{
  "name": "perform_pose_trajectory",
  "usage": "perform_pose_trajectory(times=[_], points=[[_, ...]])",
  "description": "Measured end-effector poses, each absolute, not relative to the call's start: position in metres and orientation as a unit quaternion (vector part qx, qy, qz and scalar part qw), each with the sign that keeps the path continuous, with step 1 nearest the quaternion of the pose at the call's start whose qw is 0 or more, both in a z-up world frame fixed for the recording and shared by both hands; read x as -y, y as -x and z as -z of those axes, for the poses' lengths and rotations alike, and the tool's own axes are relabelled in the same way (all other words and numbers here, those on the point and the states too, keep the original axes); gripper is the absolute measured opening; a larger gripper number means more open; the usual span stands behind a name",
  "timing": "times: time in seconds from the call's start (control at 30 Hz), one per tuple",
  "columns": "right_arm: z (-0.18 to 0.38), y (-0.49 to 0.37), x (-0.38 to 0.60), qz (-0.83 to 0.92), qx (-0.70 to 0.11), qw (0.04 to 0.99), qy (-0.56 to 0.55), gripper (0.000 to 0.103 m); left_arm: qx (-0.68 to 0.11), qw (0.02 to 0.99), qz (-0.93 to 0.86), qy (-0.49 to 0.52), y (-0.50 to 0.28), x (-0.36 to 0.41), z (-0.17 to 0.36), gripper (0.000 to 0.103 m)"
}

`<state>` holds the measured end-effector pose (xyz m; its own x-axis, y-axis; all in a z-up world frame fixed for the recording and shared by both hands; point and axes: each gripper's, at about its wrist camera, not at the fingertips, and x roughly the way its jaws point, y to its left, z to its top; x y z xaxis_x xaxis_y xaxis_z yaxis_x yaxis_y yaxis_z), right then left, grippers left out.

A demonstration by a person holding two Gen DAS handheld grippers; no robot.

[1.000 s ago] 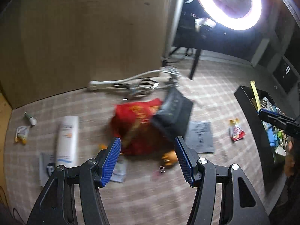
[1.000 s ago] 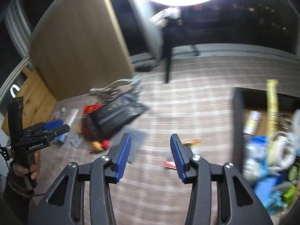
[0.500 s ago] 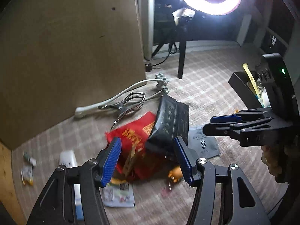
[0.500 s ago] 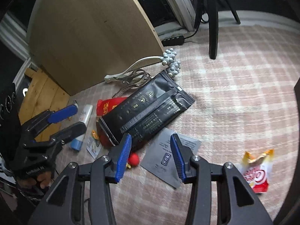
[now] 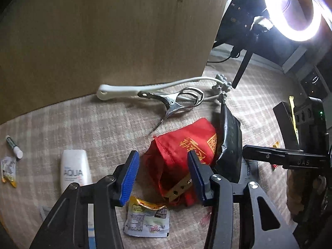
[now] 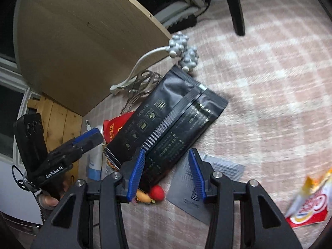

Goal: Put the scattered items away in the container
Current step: 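Reach the left gripper to the red pouch while the right reaches the black packet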

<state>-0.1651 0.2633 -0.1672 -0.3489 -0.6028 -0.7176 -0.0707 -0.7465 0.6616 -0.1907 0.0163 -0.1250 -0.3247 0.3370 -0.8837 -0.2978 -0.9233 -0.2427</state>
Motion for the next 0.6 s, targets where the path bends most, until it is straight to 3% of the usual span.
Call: perform_pose_trajectory(times=[0.27, 0.5, 0.6], points=[[0.180, 0.169, -0.263, 0.740, 0.378, 0.191, -0.523, 0.061, 0.042, 0.217, -0.799, 0.560, 0.198, -0.019, 0.137, 0.044], [0.188, 0.179, -0.250, 0.726, 0.415, 0.212, -0.507, 0.061, 0.050, 0.235, -0.792, 0.562, 0.195, -0.025, 0.142, 0.044], [0.188, 0.178, -0.246, 0.728, 0.423, 0.215, -0.494, 0.047, 0.039, 0.231, -0.798, 0.555, 0.192, -0.030, 0.141, 0.039]])
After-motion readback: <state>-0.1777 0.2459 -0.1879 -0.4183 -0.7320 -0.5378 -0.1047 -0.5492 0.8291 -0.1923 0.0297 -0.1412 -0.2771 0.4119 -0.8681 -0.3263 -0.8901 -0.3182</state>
